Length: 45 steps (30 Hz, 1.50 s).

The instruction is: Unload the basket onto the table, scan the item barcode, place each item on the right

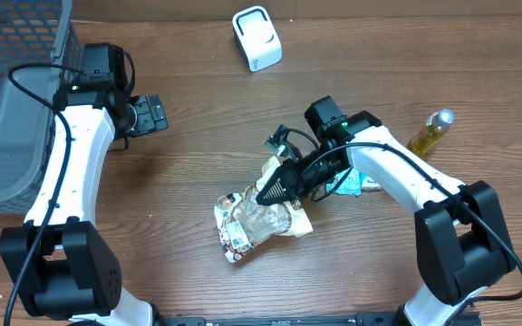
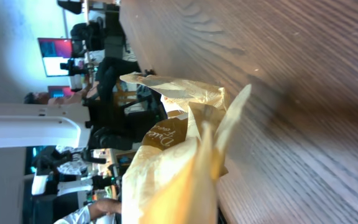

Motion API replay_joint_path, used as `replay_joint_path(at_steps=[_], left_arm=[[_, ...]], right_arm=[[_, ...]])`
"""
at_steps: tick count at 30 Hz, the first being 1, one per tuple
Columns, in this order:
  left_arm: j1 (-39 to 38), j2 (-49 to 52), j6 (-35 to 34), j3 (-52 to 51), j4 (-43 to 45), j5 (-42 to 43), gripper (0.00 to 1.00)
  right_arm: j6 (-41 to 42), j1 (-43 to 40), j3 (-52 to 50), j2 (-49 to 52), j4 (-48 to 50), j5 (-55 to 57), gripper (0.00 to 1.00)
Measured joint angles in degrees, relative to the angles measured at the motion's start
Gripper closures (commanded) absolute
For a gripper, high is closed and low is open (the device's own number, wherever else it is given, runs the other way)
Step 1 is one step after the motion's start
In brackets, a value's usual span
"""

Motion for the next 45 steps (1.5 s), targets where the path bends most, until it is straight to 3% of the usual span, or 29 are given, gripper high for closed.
replay_joint_path(at_steps=[45], left_arm=[[0.0, 0.0, 0.0, 0.0, 0.0, 0.0, 0.0]], right_arm=[[-1.4, -2.19, 0.0, 0.0, 2.16, -1.75, 0.96]])
